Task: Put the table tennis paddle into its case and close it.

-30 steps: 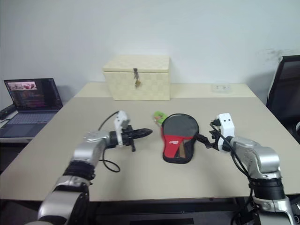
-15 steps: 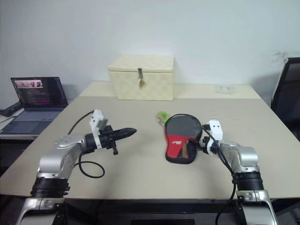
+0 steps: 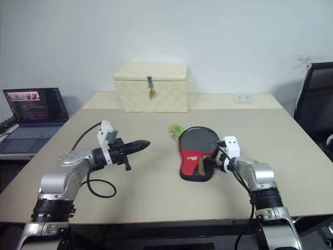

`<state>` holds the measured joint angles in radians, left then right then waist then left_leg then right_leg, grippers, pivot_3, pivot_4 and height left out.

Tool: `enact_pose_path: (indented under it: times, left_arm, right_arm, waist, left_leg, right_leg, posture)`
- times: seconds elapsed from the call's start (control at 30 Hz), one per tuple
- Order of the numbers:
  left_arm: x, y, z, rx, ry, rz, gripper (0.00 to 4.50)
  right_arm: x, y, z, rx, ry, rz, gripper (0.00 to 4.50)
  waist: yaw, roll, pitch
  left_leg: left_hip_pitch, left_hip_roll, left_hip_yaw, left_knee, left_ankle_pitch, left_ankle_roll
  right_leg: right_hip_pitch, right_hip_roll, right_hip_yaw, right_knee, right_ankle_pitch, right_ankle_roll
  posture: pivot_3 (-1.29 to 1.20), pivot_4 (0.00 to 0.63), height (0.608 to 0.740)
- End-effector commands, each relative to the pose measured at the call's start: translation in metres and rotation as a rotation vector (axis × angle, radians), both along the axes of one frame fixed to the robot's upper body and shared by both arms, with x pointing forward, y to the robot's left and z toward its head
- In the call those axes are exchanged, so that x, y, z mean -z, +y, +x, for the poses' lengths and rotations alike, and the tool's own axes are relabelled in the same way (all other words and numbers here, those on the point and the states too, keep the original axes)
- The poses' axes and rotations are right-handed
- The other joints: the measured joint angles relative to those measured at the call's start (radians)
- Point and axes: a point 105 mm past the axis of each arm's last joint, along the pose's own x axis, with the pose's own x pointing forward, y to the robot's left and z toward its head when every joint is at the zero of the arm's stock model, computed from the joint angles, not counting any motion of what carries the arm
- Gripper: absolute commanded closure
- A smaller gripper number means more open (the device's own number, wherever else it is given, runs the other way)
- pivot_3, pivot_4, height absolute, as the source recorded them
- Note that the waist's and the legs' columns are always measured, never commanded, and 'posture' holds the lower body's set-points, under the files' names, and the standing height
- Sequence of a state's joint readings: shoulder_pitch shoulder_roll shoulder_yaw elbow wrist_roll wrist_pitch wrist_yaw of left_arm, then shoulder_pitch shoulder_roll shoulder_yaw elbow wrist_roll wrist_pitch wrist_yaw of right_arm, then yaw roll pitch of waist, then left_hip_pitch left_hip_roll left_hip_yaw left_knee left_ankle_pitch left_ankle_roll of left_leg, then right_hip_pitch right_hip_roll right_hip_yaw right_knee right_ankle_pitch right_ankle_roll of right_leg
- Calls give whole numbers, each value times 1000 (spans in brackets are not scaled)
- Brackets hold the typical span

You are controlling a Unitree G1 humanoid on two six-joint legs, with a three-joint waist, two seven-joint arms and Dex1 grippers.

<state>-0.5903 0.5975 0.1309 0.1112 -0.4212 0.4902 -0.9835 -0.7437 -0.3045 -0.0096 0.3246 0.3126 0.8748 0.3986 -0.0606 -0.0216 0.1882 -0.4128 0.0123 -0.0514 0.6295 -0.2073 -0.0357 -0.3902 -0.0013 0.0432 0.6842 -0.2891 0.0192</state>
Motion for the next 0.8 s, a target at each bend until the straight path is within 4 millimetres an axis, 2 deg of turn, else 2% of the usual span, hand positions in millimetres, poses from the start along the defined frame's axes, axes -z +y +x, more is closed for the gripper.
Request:
enact_pose_path:
  times: [0.03, 0.1, 0.2, 0.5, 0.6, 0.7, 0.8]
  left_arm:
    - [-18, 1, -2, 1, -70, 3, 4500]
    - [-17, 1, -3, 0, -70, 5, 4500]
    - [-16, 3, -4, -5, -68, 9, 4500]
    - [-13, 8, -7, -14, -57, 22, 4500]
    - [-8, 9, -15, 25, -30, 29, 4500]
    - [4, -6, -35, 146, 34, 27, 4500]
    - [14, -16, -48, 204, 69, 37, 4500]
  right_arm:
    - [4, 19, 1, -61, 15, 6, 23]
    - [7, 23, 2, -75, 26, 9, 23]
    - [13, 26, 3, -80, 51, 16, 644]
    - [13, 42, 0, -121, 99, 105, 3574]
    - [6, 59, -7, -203, 111, 158, 4389]
    - [-1, 81, -21, -327, 111, 186, 4450]
    - [-2, 92, -29, -380, 118, 198, 4450]
  waist:
    - [-6, 0, 0]
    - [-8, 0, 0]
    - [-12, 0, 0]
    - [-23, 0, 0]
    - [-26, 0, 0]
    - [-29, 0, 0]
    - [-30, 0, 0]
  left_leg:
    - [0, 0, 0, 0, 0, 0]
    - [2, 0, 1, 0, 0, 0]
    - [4, 0, 2, 0, 0, 0]
    - [5, 1, 1, 0, 0, 0]
    - [6, 1, 1, -1, 0, 0]
    - [6, 2, 1, -2, 0, 0]
    - [6, 2, 1, -3, 0, 0]
  right_leg:
    - [0, 0, 0, 0, 0, 0]
    - [0, 0, 1, 1, 0, 0]
    - [1, 0, 2, 4, 0, 0]
    - [1, 0, 3, 6, 0, 0]
    - [1, 0, 4, 6, 0, 0]
    - [0, 0, 4, 6, -1, -1]
    - [0, 0, 4, 6, -2, -3]
  posture:
    - [0, 150, 740]
    - [0, 150, 740]
    - [0, 150, 740]
    - [0, 150, 740]
    - [0, 150, 740]
    - [0, 150, 740]
    - [0, 150, 740]
